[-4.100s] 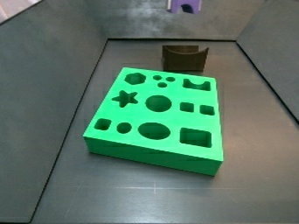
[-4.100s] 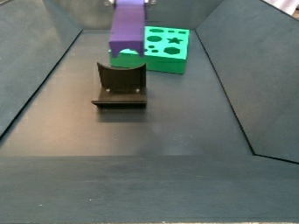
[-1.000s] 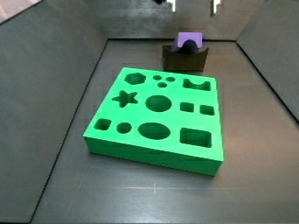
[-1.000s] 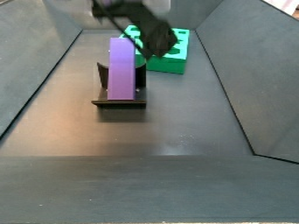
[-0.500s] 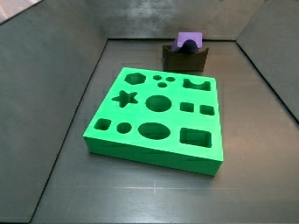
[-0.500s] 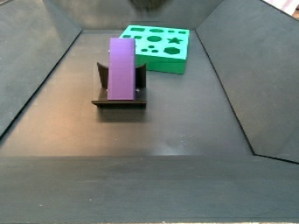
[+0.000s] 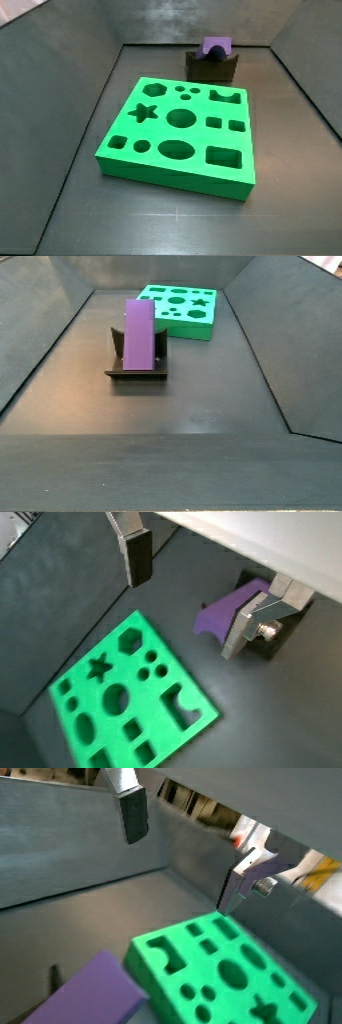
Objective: Pick up the arch object. Move up. Place the arch object on the fixture. Regrasp the arch object. Rotate the arch object. Move to above the board. Insert the arch object.
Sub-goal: Regrasp the arch object.
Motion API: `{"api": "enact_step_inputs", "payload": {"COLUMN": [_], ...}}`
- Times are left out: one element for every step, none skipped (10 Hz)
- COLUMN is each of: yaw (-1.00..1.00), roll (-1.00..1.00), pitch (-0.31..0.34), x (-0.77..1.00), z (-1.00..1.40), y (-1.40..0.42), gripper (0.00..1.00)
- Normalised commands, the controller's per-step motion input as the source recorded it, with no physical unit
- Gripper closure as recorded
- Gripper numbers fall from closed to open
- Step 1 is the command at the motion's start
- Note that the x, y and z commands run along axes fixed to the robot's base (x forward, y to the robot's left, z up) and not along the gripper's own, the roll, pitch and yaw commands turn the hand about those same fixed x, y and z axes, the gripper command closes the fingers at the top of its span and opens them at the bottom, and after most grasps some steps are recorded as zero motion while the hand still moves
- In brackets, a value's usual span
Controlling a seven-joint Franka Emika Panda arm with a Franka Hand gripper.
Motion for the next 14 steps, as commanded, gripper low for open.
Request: {"api": "enact_step_inputs", "payload": {"yaw": [0.04,0.04,0.04,0.04,0.04,0.04,0.04,0.04,0.04,0.05,0.05,0.06,0.06,0.07], "roll": [1.00,1.00,1.00,1.00,1.00,1.00,1.00,1.00,1.00,1.00,1.00,1.00,1.00,1.00], "pitch": [0.030,0.028,0.025,0.024,0.022,0.026,0.031,0.037,0.043,0.058,0.065,0.082,0.099,0.125], "x": [-0.01,-0.01,0.00,0.00,0.01,0.01,0.01,0.01,0.03,0.05,0.06,0.08,0.09,0.11], "z": [0.01,0.01,0.00,0.00,0.00,0.01,0.01,0.01,0.00,-0.01,-0.01,-0.01,-0.01,-0.01], "y": [-0.03,-0.02,-0.02,-0.02,-0.02,-0.02,-0.02,-0.02,-0.02,-0.02,-0.03,-0.03,-0.03,-0.04], "gripper": [0.00,0.00,0.00,0.00,0.00,0.00,0.00,0.00,0.00,0.00,0.00,0.00,0.00,0.00]}}
